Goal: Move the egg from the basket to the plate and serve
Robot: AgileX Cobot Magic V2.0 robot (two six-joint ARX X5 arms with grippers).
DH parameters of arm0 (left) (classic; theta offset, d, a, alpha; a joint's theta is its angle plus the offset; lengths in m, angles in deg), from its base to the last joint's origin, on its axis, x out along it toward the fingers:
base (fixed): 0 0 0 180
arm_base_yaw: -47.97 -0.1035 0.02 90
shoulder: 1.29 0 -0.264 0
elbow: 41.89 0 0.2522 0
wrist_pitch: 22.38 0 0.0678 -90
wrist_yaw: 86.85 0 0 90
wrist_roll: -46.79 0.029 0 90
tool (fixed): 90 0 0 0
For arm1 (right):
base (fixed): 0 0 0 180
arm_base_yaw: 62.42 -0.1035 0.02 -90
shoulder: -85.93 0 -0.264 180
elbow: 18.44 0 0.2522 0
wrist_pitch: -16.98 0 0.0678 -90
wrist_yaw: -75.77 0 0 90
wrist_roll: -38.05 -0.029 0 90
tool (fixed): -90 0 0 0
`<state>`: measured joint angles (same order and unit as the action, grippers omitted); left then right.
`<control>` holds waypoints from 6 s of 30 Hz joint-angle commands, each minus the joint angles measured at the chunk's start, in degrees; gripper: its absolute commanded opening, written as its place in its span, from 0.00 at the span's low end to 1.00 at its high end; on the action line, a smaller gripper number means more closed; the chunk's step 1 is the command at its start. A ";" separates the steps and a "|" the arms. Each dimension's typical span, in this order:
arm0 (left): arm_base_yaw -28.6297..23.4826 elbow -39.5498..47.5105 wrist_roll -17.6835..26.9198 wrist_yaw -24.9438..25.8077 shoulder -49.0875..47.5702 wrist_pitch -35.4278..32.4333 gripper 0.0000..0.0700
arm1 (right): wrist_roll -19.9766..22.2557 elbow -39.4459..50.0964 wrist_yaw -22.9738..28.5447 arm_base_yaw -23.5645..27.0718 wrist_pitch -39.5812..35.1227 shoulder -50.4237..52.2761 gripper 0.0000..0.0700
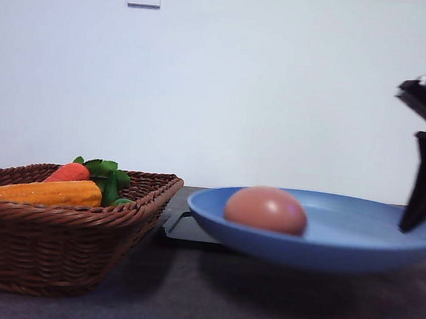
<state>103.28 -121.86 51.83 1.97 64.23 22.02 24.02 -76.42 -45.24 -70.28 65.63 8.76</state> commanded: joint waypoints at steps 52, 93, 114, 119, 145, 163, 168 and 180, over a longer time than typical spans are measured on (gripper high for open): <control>-2.92 -0.90 1.13 -16.26 -13.68 12.35 0.36 | 7.34 -38.29 -1.99 13.60 15.86 -19.66 0.32; -36.01 38.53 -19.29 3.74 -36.65 -11.84 0.00 | 4.73 25.48 24.00 -11.03 -37.82 35.65 0.00; -36.21 38.65 -12.44 3.05 -46.07 -9.07 0.00 | 4.62 25.47 23.98 -11.03 -39.17 35.71 0.00; -40.26 40.72 -6.49 2.32 -56.59 -9.46 0.00 | 4.62 25.47 24.01 -11.03 -39.17 35.71 0.00; -50.44 65.11 -7.65 0.99 -65.36 -17.88 0.00 | 4.62 25.47 24.00 -11.03 -39.16 35.71 0.00; -50.43 65.33 -7.65 0.99 -65.34 -18.65 0.00 | 4.62 25.47 24.00 -11.03 -39.16 35.71 0.00; -50.43 65.33 -7.65 0.99 -65.34 -18.63 0.00 | 4.62 25.47 24.00 -11.03 -39.18 35.71 0.00; -50.43 65.33 -7.65 0.99 -65.34 -18.63 0.00 | 14.72 26.56 29.21 -9.49 -37.30 52.43 0.00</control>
<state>52.85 -57.78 44.31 2.87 -1.04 2.67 34.46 -50.41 -16.45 -79.90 28.62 60.13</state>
